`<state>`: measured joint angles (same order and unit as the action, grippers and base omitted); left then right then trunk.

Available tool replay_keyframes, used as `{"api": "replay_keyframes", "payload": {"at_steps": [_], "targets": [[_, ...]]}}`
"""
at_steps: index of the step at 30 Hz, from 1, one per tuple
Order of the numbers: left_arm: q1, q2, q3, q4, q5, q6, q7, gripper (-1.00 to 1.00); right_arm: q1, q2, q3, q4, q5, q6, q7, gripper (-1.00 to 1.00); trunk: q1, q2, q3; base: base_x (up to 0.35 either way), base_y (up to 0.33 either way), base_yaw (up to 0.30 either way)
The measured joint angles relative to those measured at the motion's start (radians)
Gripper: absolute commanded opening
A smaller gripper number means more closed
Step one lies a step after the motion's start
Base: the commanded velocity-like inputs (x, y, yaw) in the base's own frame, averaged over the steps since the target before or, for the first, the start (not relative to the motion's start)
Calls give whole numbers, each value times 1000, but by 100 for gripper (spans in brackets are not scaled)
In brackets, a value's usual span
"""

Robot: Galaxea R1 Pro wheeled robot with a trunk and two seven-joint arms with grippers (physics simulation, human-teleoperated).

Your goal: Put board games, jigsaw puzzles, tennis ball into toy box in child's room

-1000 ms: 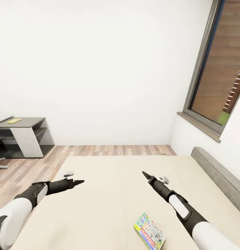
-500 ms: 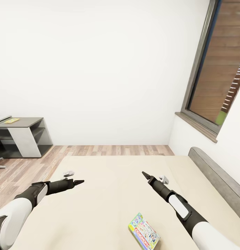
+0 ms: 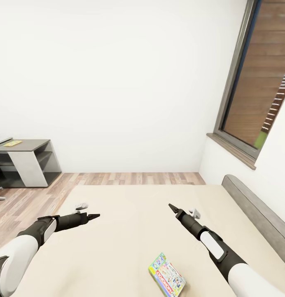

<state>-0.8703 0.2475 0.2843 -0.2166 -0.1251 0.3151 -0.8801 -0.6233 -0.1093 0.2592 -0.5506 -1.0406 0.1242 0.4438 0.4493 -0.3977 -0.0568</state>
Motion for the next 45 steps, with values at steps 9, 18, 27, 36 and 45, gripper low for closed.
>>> {"api": "replay_keyframes", "payload": {"at_steps": [9,18,27,36,45], "targets": [[0,0,0,0,0,2,0,100,0,0,0,0,-1,0,0,100,0,0,0,0,-49,0],[0,0,0,0,0,2,0,100,0,0,0,0,-1,0,0,100,0,0,0,0,-14,0],[0,0,0,0,0,3,0,100,0,0,0,0,0,0,0,100,0,0,0,0,-137,0],[0,0,0,0,0,3,0,100,0,0,0,0,0,0,0,100,0,0,0,0,-20,0],[0,1,0,0,0,3,0,100,0,0,0,0,0,0,0,100,0,0,0,0,-1,0]]}}
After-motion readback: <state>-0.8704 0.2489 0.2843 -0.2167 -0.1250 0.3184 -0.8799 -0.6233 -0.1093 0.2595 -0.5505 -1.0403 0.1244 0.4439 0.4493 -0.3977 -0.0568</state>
